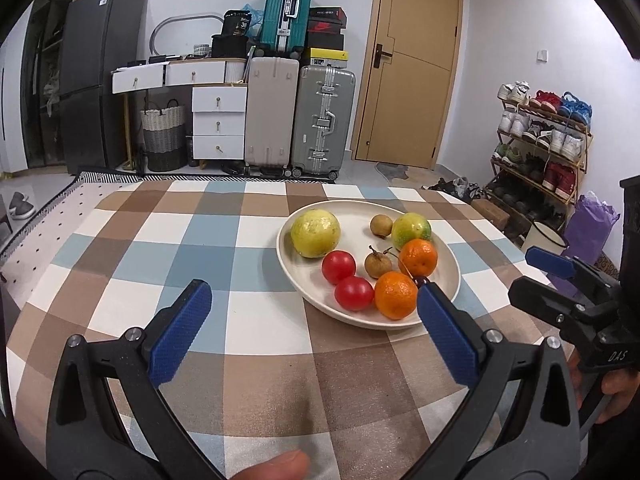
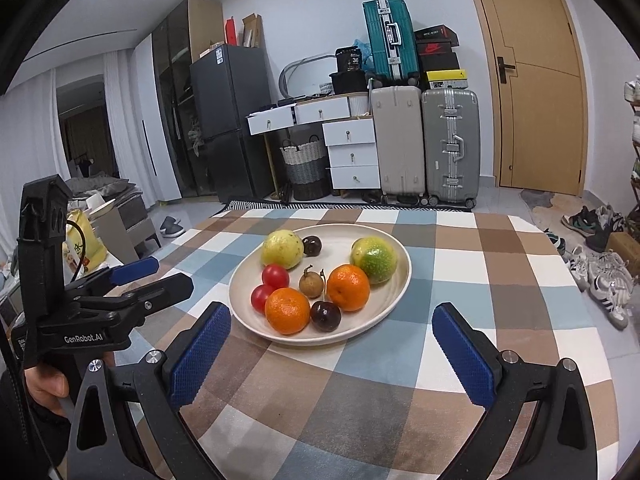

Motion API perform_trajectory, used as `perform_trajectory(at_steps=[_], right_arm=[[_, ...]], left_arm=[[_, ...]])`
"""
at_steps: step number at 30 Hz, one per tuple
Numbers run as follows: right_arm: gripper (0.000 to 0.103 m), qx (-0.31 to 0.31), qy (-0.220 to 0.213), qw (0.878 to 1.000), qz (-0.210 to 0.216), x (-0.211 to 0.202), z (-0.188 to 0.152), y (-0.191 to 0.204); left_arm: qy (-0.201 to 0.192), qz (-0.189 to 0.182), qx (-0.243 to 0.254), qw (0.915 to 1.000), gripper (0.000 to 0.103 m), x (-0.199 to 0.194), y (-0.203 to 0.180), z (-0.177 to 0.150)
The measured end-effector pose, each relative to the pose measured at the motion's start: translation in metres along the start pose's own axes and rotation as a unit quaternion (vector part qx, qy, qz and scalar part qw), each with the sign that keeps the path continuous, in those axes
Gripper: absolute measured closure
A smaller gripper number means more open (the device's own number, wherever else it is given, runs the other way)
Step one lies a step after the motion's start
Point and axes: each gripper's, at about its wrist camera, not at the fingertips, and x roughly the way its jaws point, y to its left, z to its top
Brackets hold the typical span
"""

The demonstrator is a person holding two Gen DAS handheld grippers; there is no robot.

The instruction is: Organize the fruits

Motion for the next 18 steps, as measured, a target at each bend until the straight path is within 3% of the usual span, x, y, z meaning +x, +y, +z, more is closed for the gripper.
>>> perform_trajectory(at_steps=[18], right_arm=[[0.0, -0.005, -0.009, 1.0, -0.015, -0.0006, -0.0005, 0.0013]], left_arm=[[-0.006, 0.005, 0.014, 0.9999, 0.001, -0.0013, -0.0094, -0.0019]])
